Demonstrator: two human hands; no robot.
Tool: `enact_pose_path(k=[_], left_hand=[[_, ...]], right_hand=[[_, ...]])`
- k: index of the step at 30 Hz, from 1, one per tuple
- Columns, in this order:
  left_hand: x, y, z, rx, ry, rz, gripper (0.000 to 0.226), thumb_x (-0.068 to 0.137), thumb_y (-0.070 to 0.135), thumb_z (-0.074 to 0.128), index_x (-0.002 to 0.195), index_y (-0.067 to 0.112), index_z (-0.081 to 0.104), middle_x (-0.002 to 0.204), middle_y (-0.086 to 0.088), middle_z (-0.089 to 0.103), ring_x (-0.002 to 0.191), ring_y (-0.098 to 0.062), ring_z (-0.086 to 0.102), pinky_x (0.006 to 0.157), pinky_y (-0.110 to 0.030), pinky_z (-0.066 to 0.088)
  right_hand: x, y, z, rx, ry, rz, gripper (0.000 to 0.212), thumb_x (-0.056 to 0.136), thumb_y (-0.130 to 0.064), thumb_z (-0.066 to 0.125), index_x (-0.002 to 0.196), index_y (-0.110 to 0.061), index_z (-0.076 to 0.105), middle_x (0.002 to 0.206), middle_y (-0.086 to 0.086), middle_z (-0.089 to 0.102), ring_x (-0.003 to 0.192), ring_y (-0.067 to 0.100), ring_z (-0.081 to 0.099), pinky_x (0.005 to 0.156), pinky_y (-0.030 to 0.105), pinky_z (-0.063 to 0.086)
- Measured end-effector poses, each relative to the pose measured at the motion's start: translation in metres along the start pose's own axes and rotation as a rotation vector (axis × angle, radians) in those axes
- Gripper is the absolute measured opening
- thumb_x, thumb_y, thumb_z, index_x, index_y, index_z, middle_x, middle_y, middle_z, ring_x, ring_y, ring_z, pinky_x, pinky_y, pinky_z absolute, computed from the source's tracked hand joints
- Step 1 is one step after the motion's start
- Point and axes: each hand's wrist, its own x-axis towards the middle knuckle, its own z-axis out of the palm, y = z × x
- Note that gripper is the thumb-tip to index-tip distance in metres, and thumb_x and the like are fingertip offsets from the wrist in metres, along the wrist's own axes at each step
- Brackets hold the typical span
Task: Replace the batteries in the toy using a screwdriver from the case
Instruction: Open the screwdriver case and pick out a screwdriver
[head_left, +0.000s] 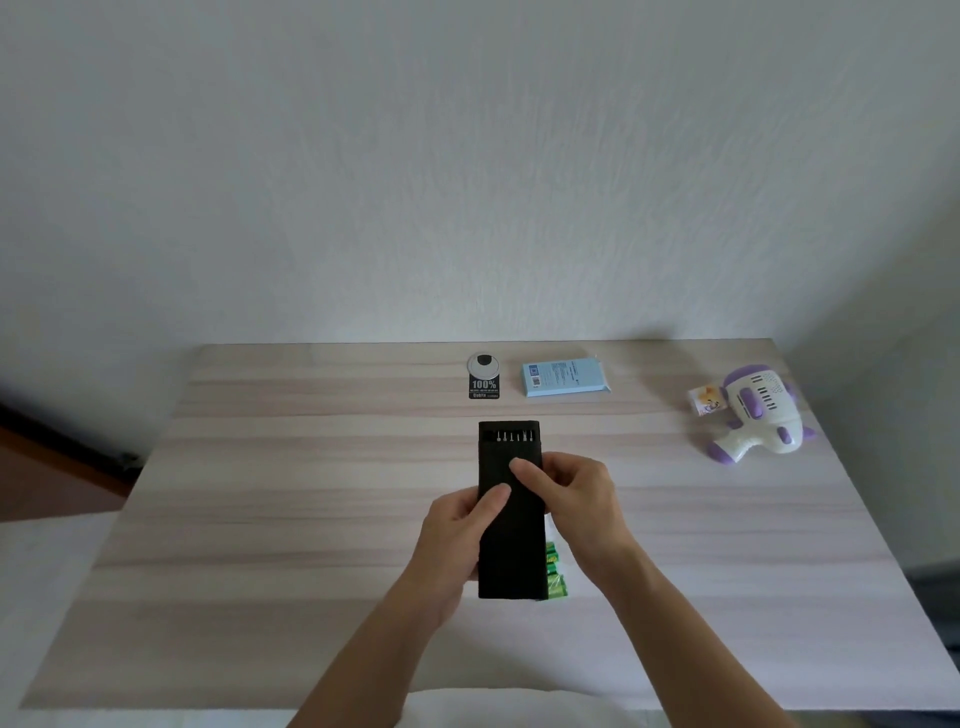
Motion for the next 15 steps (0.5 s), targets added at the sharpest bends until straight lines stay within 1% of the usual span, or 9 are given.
enact_pose_path(k=[2,4,6,7,8,9,11,13,15], left_hand=[[0.001,0.0,-0.003,-0.011,-0.048,0.007,0.022,0.099,0.024,0.058,0.115,0.013,0.069,0.102,-0.007,0.077,0.095,-0.023,0.074,0.072,-0.038,0.059],[0.003,-0.001,-0.005,-0.039,-0.085,0.008,0.022,0.099,0.016,0.058,0.119,0.013,0.067,0.106,-0.009,0.076,0.098,-0.026,0.073,0.072,-0.038,0.059],[0.003,0.001,-0.004,-0.078,-0.056,-0.01,0.022,0.098,0.017,0.059,0.117,0.013,0.068,0.103,-0.008,0.076,0.096,-0.027,0.074,0.069,-0.037,0.058],[0.002,0.003,-0.002,-0.096,-0.025,-0.029,0.021,0.098,0.023,0.06,0.115,0.014,0.07,0.1,-0.007,0.077,0.093,-0.026,0.074,0.067,-0.035,0.058],[0.002,0.005,0.001,-0.108,0.009,-0.054,0.024,0.098,0.031,0.059,0.111,0.016,0.071,0.098,-0.006,0.077,0.091,-0.025,0.075,0.066,-0.035,0.057],[0.003,0.008,0.003,-0.108,0.038,-0.075,0.028,0.097,0.04,0.058,0.107,0.018,0.073,0.096,-0.005,0.077,0.089,-0.024,0.075,0.066,-0.034,0.057],[0.005,0.01,0.004,-0.074,0.071,-0.062,0.033,0.096,0.047,0.057,0.102,0.02,0.074,0.094,-0.004,0.078,0.086,-0.021,0.076,0.067,-0.035,0.057],[0.007,0.009,0.005,-0.051,0.077,-0.023,0.031,0.096,0.043,0.058,0.102,0.017,0.075,0.093,-0.005,0.078,0.085,-0.02,0.076,0.068,-0.035,0.057],[0.008,0.008,0.004,-0.067,0.057,-0.005,0.027,0.098,0.035,0.059,0.106,0.013,0.073,0.094,-0.007,0.078,0.087,-0.023,0.075,0.069,-0.038,0.058]], right_hand=[[0.0,-0.001,-0.004,0.047,-0.039,-0.009,0.011,0.09,-0.014,0.071,0.098,-0.008,0.076,0.088,0.007,0.078,0.086,0.025,0.075,0.078,0.037,0.062],[0.0,-0.001,-0.007,0.079,-0.088,-0.023,0.017,0.089,-0.006,0.07,0.106,-0.007,0.074,0.093,0.006,0.078,0.089,0.021,0.075,0.077,0.029,0.06],[0.001,0.0,-0.009,0.065,-0.121,-0.023,0.022,0.089,-0.004,0.07,0.11,-0.009,0.072,0.097,0.004,0.078,0.092,0.018,0.075,0.079,0.027,0.059],[0.001,0.0,-0.008,0.035,-0.113,-0.014,0.019,0.09,-0.009,0.07,0.109,-0.011,0.073,0.096,0.002,0.078,0.092,0.017,0.074,0.079,0.027,0.06],[0.001,0.0,-0.005,-0.003,-0.086,-0.003,0.013,0.091,-0.016,0.07,0.103,-0.014,0.074,0.093,0.001,0.078,0.09,0.017,0.074,0.078,0.028,0.061],[0.001,-0.001,-0.002,-0.044,-0.054,0.012,0.013,0.092,-0.025,0.07,0.096,-0.015,0.075,0.088,0.001,0.078,0.087,0.017,0.074,0.077,0.031,0.062],[0.002,0.002,0.003,-0.121,-0.002,0.027,0.029,0.091,-0.039,0.068,0.085,-0.011,0.074,0.081,0.005,0.075,0.083,0.022,0.073,0.077,0.042,0.062],[0.002,0.001,0.004,-0.139,0.014,0.01,0.034,0.091,-0.038,0.068,0.082,-0.006,0.072,0.08,0.012,0.073,0.082,0.028,0.072,0.076,0.049,0.06],[0.003,-0.002,0.001,-0.078,-0.015,-0.009,0.025,0.092,-0.028,0.069,0.085,-0.004,0.075,0.081,0.013,0.075,0.082,0.027,0.073,0.077,0.049,0.061]])
